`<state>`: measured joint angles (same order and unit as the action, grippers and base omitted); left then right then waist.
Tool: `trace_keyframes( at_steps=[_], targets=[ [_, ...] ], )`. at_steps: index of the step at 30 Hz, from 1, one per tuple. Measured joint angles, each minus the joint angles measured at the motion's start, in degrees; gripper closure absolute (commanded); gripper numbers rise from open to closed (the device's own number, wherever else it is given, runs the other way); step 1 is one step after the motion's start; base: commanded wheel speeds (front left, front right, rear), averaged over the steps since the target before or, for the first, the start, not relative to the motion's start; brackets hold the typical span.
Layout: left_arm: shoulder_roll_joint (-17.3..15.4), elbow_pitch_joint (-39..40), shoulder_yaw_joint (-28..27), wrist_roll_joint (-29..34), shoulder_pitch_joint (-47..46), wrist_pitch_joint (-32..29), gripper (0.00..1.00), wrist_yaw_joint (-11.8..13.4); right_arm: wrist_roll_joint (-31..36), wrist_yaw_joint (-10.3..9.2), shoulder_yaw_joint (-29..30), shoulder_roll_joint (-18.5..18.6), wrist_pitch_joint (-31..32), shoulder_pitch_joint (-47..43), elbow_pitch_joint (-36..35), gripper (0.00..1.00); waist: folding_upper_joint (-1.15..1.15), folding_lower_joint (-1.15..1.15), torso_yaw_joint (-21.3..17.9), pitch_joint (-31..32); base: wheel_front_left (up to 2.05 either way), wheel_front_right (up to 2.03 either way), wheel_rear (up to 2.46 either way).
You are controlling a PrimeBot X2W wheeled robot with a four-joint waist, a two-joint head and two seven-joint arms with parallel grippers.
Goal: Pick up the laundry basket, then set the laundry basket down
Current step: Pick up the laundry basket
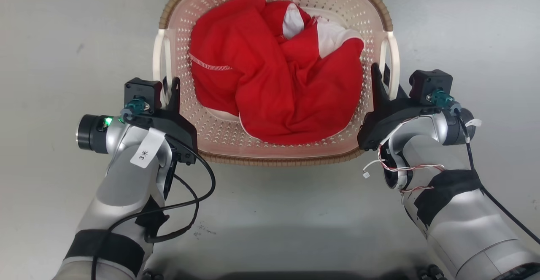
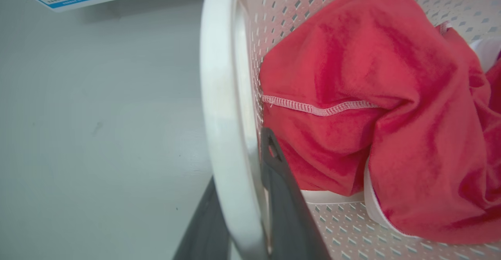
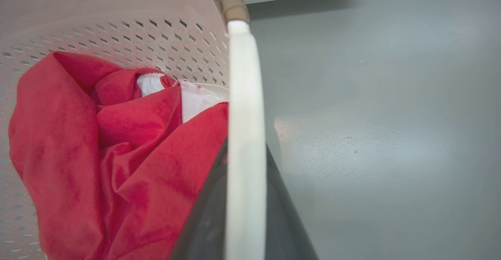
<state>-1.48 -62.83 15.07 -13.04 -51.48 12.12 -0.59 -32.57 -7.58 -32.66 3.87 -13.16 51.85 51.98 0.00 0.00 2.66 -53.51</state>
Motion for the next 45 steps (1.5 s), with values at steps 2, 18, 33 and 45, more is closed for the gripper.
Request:
trace_keyframes(
  at_steps=[2,18,33,45],
  targets=[
    [0.2,-0.8,0.2,-0.1,0.0,0.0,1.0,0.0,-0.8,0.0,-0.3,0.0,0.0,-0.1,0.8,1.0,0.0,0.0,-0.1,0.7,0.0,0.0,0.0],
    [-0.3,0.0,9.6,-11.9,6.7,-2.7,1.0,0.7,-6.9,0.0,-6.3,-0.1,2.5,-3.8,6.2,1.0,0.0,0.0,-1.4,10.3,0.0,0.0,0.0],
    [-0.5,0.7,17.0,-19.9,14.5,-8.9,1.0,3.1,-11.9,0.01,-12.1,-0.1,9.2,-10.3,8.5,1.0,0.0,-0.01,-1.7,22.7,0.0,0.0,0.0],
    [-1.0,0.6,21.1,-24.4,19.0,-12.9,1.0,4.2,-16.3,-0.01,-15.9,0.0,13.1,-15.0,8.1,1.0,-0.01,-0.01,-1.1,33.0,0.0,0.0,0.0]
  ],
)
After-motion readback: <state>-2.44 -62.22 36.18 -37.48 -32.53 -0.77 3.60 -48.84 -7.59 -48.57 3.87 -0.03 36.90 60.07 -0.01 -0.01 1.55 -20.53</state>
